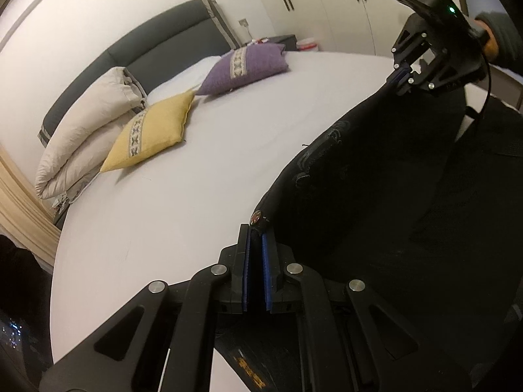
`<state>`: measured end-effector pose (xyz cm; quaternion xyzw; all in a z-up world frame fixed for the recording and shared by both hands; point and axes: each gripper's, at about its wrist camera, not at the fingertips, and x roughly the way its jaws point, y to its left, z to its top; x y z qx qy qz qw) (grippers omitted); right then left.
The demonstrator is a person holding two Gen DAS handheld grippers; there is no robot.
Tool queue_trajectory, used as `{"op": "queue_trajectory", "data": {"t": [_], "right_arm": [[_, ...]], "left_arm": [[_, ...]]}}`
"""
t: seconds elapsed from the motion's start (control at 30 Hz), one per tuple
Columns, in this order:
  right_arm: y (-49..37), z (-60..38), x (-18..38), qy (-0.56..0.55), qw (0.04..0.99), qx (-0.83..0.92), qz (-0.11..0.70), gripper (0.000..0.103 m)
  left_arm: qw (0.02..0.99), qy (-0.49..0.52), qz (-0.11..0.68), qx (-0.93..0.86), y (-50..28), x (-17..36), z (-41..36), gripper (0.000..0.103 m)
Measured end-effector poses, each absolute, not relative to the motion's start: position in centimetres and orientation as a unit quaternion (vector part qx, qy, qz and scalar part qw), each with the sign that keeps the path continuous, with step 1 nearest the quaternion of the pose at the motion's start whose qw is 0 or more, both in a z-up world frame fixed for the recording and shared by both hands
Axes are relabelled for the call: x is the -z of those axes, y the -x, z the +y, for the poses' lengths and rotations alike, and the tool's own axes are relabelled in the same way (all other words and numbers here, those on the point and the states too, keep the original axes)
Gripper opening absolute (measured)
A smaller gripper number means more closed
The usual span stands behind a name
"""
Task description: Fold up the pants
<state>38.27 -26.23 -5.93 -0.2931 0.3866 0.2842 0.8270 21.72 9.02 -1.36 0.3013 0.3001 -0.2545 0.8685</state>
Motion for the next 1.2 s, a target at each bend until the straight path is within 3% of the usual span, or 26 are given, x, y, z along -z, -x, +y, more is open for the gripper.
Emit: {"op": "queue_trajectory", "data": {"t": [0.2,0.57,0.9,1.2], "right_arm": [[-33.4,-23.0,6.6,0.336,0.831,-0.246,0.368,0.005],[-23.3,-16.4,12.2,0.413,0.799,-0.206,0.385,0.005],[-16.3,-12.5,14.8,0.444,0.789,-0.176,0.387,0.005],[-15.0,-12.1,16.0,0.439,0.785,-0.179,0.398,0.005]], "left_arm": [[0.864,-0.301,0.305,0.263,-14.7,2.0,10.2,0.005],[0.844,-0.293,0.355,0.275,-5.7,9.3,11.0,0.005],[0.834,-0.294,0.374,0.281,-2.5,11.8,12.5,0.005],[0.814,-0.316,0.388,0.294,-3.5,12.4,10.8,0.005]]}}
